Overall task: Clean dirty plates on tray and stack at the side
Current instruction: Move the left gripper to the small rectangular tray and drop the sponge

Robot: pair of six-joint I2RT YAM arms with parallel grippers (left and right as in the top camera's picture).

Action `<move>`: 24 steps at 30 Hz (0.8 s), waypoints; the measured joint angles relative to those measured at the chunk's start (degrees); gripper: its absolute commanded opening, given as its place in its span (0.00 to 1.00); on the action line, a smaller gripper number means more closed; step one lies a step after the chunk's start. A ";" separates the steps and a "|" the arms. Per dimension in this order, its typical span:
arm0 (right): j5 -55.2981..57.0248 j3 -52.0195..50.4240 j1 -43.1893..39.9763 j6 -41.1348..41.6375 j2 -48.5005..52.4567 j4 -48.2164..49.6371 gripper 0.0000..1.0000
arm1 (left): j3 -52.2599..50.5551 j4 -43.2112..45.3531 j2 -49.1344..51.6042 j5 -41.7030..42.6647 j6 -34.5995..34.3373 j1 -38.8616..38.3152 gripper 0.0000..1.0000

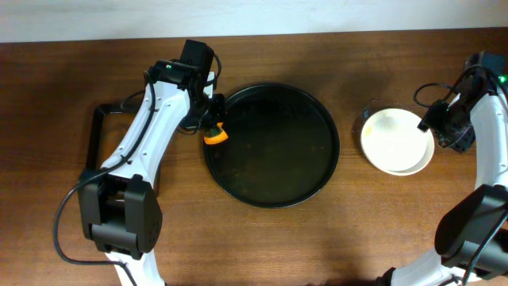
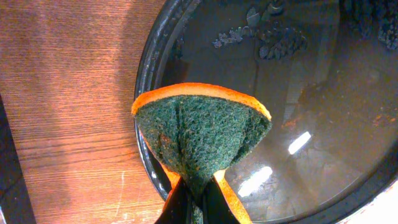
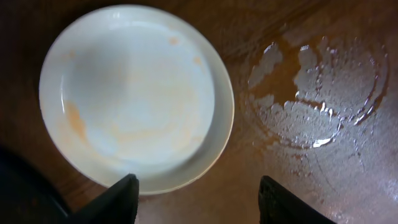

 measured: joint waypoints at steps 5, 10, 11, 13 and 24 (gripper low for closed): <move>-5.03 0.00 0.02 -3.61 0.00 -2.75 0.70 | 0.00 -1.03 -0.02 -3.76 0.00 0.04 0.01; -8.46 0.00 1.31 -7.65 0.00 -4.59 0.73 | 0.00 -3.26 -0.02 -10.78 0.02 3.15 0.01; -8.83 0.00 1.90 -8.17 0.00 -4.70 0.73 | 0.00 -3.30 -0.02 -11.96 0.04 4.55 0.01; -9.27 0.00 2.99 -8.87 0.00 -4.87 0.73 | 0.00 -3.19 -0.02 -14.36 0.11 8.04 0.01; -9.97 0.00 6.73 -9.46 0.00 -5.33 0.74 | -6.73 3.34 0.00 -20.76 3.67 24.48 0.36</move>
